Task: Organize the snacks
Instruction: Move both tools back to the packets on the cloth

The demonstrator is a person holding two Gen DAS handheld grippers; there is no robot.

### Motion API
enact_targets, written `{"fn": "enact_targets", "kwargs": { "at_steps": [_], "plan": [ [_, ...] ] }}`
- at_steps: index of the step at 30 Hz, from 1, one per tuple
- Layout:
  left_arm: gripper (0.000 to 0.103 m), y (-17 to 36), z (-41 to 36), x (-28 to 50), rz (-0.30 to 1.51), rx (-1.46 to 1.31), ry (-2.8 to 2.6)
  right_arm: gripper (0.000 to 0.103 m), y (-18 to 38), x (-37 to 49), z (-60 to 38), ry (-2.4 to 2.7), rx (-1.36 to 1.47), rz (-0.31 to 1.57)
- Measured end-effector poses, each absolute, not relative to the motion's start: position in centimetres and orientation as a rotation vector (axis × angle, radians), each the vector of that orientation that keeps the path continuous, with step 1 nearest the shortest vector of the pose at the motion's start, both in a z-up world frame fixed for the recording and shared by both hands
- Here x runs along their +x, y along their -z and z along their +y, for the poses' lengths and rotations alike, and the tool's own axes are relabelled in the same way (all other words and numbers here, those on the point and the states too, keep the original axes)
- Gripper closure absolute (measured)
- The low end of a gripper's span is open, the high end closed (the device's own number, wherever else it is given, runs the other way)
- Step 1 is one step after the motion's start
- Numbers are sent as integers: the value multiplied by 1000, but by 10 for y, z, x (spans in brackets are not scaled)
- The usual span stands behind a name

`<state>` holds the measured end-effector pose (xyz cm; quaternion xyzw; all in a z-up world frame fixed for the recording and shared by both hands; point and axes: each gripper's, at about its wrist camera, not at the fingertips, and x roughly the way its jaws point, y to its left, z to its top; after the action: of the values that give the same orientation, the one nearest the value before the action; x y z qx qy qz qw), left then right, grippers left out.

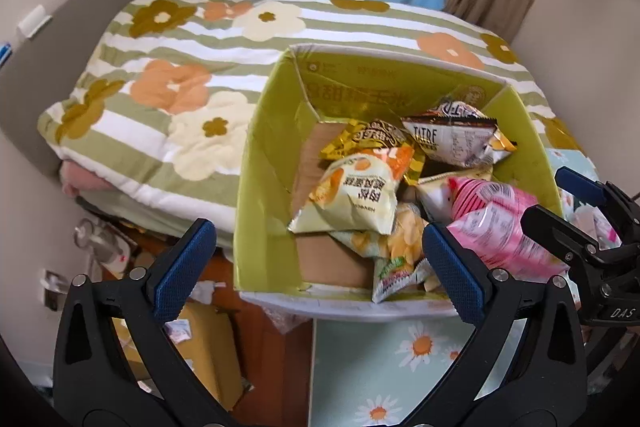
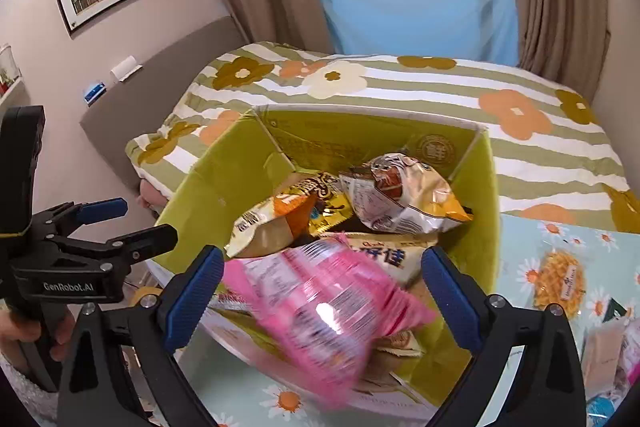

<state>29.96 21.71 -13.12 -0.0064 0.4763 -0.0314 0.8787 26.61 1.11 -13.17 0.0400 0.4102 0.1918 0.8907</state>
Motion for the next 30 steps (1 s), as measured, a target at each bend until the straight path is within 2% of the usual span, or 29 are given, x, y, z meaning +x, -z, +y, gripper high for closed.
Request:
{"fn": "enact_targets", "kwargs": {
  "at_steps": [16,30],
  "plan": [
    [1,116,188,298,954,18,205,5,123,230,-41,-263,206,918],
    [1,98,50,274,929,71,375,4,99,178,-183,-66,278,854]
  ]
}}
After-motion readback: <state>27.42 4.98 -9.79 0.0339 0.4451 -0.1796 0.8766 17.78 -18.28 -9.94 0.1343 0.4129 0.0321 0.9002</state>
